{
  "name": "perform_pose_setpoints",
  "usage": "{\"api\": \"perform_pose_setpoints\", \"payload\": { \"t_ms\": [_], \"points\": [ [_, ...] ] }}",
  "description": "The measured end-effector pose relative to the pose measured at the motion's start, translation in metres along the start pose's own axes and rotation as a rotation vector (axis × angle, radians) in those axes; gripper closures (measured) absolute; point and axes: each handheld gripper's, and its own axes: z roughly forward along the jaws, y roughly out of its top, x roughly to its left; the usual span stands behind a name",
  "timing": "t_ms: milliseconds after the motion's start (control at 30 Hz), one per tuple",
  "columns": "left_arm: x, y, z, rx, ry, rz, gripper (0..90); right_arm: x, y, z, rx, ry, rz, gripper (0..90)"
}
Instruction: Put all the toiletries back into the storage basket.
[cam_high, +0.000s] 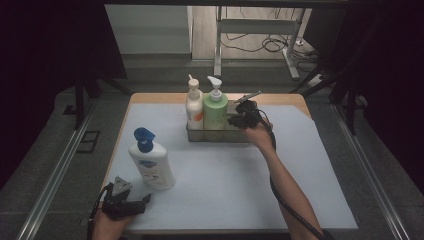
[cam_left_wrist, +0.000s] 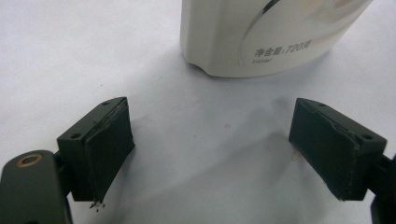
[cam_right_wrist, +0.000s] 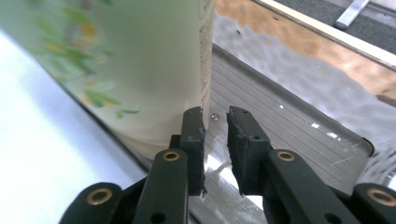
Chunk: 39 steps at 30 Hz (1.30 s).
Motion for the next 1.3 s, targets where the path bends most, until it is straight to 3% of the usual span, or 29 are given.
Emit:
{"api": "perform_pose_setpoints", "payload": {
  "t_ms": [300,667,1300],
  "points": [
    [0.0,0.0,0.0,0.002,-0.001,0.0,13.7,0.002,-0.002,-0.021,-0.026,0.006,-0.015,56.9],
    [0.001,0.001,-0.001,0.003,0.001,-0.007,16.4,0.014,-0.012,-0.038,-0.035,0.032,-0.05,34.7],
    [0.002,0.001,-0.001,0.002,0.0,-0.005,16.5,0.027,-0.045,-0.072,-0.016,0.061,-0.092,17.1]
  ]
}}
